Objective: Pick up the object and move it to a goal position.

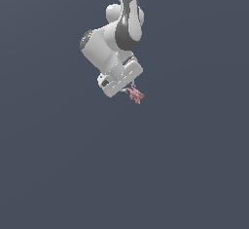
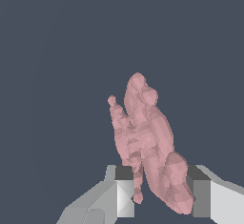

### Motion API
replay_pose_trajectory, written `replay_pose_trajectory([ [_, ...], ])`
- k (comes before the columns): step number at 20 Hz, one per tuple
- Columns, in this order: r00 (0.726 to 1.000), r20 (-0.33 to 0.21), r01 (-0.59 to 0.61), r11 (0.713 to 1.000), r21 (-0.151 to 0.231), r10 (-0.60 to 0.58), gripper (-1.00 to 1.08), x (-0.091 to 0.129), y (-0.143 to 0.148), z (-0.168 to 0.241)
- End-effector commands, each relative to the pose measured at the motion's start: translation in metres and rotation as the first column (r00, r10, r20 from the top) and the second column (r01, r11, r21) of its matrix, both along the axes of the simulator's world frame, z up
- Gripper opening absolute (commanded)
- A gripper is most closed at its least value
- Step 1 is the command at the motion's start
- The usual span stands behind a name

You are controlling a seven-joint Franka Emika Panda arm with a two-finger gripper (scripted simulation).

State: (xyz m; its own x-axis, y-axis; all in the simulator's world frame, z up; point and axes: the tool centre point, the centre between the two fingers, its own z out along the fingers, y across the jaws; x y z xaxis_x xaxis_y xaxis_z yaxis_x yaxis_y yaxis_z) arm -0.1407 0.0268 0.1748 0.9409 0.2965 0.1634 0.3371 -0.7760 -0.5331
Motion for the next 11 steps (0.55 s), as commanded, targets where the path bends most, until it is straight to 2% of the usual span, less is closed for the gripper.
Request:
replay_pose_trajectory([
  [1, 1.000, 0.000, 0.000, 1.000, 0.001, 0.000, -1.00, -0.0059, 0.0024, 0.0050],
  [11, 1.000, 0.000, 0.000, 1.000, 0.002, 0.000, -1.00, -0.0091, 0.0039, 0.0094],
])
